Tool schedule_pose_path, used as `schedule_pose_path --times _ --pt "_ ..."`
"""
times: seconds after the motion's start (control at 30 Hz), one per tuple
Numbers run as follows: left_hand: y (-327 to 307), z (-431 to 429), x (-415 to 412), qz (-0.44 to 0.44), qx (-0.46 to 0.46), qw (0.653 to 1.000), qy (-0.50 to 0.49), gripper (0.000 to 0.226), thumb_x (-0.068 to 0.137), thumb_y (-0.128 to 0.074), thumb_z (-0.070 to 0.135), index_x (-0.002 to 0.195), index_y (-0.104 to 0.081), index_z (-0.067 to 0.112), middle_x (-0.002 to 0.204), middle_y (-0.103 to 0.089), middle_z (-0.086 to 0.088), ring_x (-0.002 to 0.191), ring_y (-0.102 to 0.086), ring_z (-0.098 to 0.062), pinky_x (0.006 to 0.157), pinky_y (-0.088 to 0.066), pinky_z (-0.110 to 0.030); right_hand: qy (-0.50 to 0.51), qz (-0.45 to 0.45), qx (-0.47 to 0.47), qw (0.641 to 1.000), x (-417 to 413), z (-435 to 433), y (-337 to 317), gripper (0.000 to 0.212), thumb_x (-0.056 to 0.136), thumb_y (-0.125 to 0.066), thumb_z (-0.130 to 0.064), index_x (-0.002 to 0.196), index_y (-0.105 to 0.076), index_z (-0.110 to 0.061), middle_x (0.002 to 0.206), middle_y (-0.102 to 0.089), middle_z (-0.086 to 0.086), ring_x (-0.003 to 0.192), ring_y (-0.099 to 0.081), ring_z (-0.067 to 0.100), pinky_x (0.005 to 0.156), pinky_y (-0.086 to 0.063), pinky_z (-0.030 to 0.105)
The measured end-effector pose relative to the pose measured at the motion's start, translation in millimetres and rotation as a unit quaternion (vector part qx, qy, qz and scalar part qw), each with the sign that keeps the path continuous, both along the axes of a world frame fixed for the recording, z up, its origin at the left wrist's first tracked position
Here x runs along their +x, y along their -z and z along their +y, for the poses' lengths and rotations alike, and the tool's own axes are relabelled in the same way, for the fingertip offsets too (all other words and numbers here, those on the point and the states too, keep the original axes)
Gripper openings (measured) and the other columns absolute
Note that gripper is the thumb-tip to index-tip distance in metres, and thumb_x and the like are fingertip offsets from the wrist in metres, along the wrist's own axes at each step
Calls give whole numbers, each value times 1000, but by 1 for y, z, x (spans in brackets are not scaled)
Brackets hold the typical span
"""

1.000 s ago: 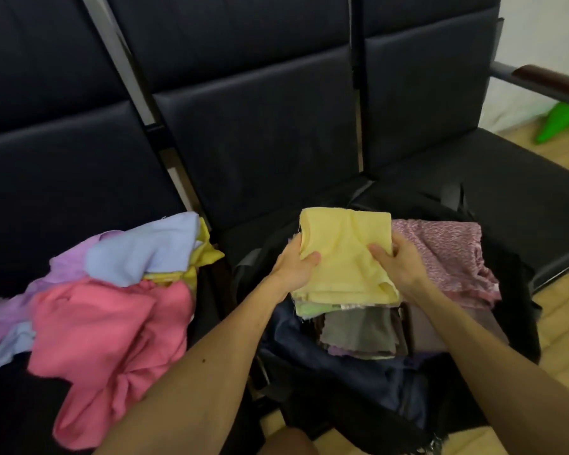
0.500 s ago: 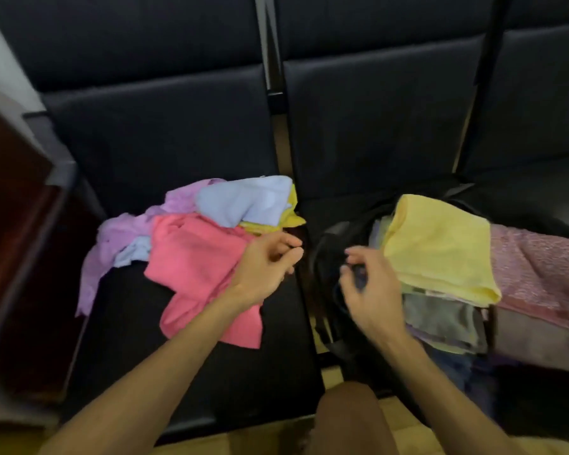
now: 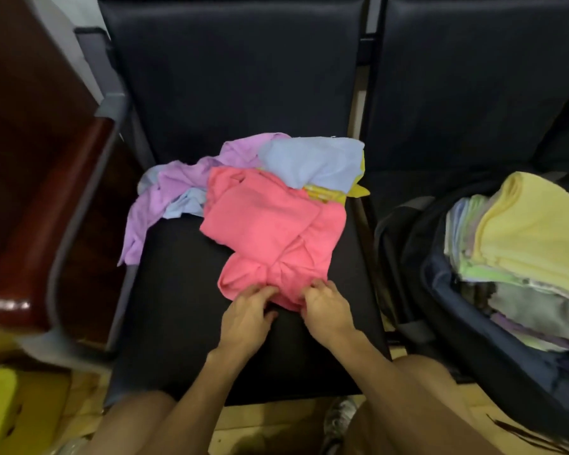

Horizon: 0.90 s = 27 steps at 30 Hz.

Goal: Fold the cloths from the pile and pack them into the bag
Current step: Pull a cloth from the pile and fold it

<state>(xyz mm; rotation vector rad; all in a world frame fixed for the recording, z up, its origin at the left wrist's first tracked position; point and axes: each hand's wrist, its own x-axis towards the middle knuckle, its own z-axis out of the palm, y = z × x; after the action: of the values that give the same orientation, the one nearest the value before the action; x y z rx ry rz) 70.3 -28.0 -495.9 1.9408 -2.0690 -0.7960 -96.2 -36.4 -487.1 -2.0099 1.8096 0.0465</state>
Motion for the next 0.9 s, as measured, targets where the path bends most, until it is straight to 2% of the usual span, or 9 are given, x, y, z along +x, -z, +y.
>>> schedule_pose_path --times 0.07,0.17,0.33,0.43,0.53,0.63,0.73,0.8,0.9 --pt "-2 -3 -8 -27 -29 999 34 36 92 -62 29 127 -59 37 124 -59 10 114 -57 -15 86 -50 -34 28 -23 -17 999 0 -2 1 28 96 -49 -19 119 -65 -16 129 -57 2 121 -49 26 96 -42 33" --pt "-3 -10 -18 -54 -65 995 56 25 96 -56 31 121 -58 33 114 -64 7 103 -61 -17 73 -47 -31 55 -57 -5 997 3 -3 -6 23 96 -49 -22 105 -69 -17 111 -67 4 107 -58 28 85 -44 34" --pt "-17 -15 -29 -22 -82 994 76 32 97 -49 17 129 -50 20 106 -69 0 94 -65 -22 65 -40 -29 87 -186 11 979 5 5 -29 17 99 -42 -19 87 -53 -22 85 -66 2 81 -61 26 67 -39 32" --pt "-34 -11 -32 8 -104 991 81 39 97 -49 19 137 -48 21 108 -67 2 96 -64 -20 73 -47 -31 183 -318 3 930 1 12 -40 18 101 -42 -19 95 -60 -20 90 -67 -2 82 -64 17 75 -52 32" --pt "-49 -1 -34 37 -120 990 65 23 98 -49 23 115 -64 21 96 -63 9 91 -64 -15 76 -49 -31 239 -432 0 870 1 25 -56 22 104 -45 -17 101 -65 -9 92 -70 1 85 -67 15 75 -55 26" --pt "-57 18 -33 34 -172 981 84 27 92 -52 17 115 -65 18 112 -63 0 109 -57 -21 90 -46 -34 261 -537 30 801 3 46 -72 22 105 -44 -14 100 -63 -4 86 -70 3 76 -71 15 66 -59 29" --pt "-73 37 -31 27 -234 968 86 24 88 -58 15 112 -65 18 111 -58 1 102 -48 -20 84 -45 -38 226 -509 -13 831 -5 62 -83 20 104 -48 -16 102 -66 -9 91 -71 3 82 -70 15 75 -58 25" --pt "-85 40 -29 47 -246 964 93 14 88 -60 17 101 -61 20 107 -56 4 99 -49 -19 81 -44 -37 189 -476 -43 858 -13 67 -100 16 98 -59 -18 97 -67 -5 86 -69 2 77 -64 10 69 -53 18" --pt "-105 32 -25 98 -248 960 86 4 91 -56 19 92 -55 16 96 -60 0 91 -55 -24 78 -44 -41 108 -381 -91 914 -19 66 -135 15 81 -78 -19 83 -65 -13 76 -66 -8 68 -61 8 64 -50 23"
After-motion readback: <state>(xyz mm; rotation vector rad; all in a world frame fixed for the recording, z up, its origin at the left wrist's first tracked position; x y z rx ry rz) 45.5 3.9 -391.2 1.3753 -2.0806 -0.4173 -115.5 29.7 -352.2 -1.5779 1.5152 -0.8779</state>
